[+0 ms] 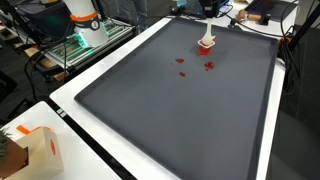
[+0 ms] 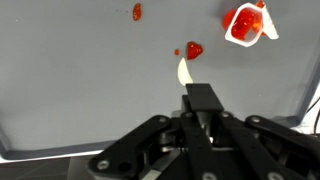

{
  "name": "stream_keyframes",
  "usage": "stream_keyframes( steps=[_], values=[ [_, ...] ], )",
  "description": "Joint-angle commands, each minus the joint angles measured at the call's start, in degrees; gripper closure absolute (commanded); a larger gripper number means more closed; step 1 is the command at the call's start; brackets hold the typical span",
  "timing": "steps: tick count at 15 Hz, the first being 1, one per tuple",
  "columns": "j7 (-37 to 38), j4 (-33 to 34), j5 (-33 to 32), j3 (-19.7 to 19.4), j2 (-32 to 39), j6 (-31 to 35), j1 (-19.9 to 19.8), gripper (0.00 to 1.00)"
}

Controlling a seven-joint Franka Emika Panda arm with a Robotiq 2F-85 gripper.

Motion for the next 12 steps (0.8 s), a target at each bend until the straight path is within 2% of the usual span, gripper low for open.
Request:
stream_keyframes(
  steps=[1, 12],
  values=[
    [5.84, 2.03, -6.31, 0.55, 0.46, -3.76, 1.57, 0.97],
    [21.28, 10.97, -26.45, 2.72, 8.54, -19.72, 9.64, 0.97]
  ],
)
